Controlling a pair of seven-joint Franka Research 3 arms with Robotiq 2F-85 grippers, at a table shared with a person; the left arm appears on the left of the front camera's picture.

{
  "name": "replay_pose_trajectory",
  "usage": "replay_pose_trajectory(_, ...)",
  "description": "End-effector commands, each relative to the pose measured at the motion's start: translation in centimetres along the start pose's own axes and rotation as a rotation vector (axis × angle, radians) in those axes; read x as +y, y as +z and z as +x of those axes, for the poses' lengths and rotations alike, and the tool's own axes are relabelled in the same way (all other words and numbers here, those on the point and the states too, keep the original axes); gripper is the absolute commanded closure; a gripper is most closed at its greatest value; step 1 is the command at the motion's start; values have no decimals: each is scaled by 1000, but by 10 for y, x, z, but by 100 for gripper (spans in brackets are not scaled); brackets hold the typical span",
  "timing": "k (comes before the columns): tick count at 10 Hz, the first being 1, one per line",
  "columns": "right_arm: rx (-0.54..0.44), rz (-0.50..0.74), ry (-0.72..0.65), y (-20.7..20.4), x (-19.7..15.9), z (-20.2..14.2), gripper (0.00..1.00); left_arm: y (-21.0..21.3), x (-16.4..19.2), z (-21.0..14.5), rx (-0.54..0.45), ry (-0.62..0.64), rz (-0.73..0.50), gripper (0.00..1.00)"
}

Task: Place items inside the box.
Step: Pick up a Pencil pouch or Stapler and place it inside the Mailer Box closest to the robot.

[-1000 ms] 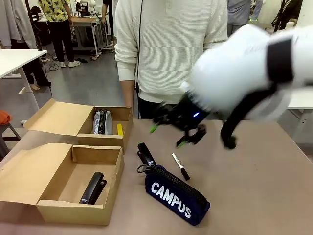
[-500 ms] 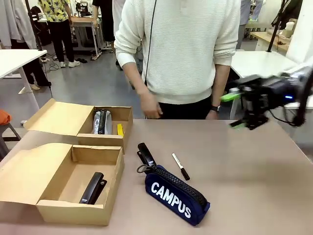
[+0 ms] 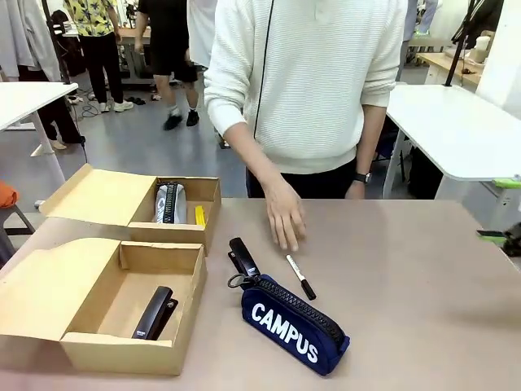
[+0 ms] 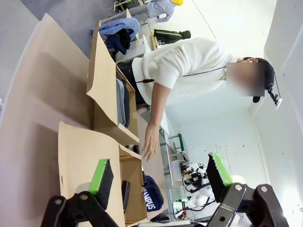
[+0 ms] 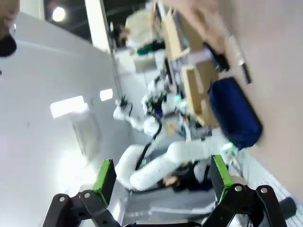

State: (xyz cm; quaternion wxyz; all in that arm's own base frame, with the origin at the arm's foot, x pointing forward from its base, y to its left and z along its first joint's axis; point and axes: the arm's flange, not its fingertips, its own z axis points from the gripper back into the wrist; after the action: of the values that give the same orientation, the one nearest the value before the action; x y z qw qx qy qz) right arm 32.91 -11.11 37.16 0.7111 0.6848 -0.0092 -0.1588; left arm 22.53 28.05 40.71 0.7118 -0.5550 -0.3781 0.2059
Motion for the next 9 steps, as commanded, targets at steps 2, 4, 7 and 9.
replay_pose_trajectory(2,105,4,4,-14,19,6,0,-2,-2,-3,-14,-19,-19,0)
replay_pose_trajectory(4,105,4,4,-14,19,6,0,-2,-2,-3,-14,-19,-19,0)
replay_pose_trajectory(7,105,4,4,-14,19,6,0,-2,-2,-3,-14,-19,-19,0)
replay_pose_trajectory(9,105,4,4,-14,19,6,0,-2,-2,-3,-14,-19,-19,0)
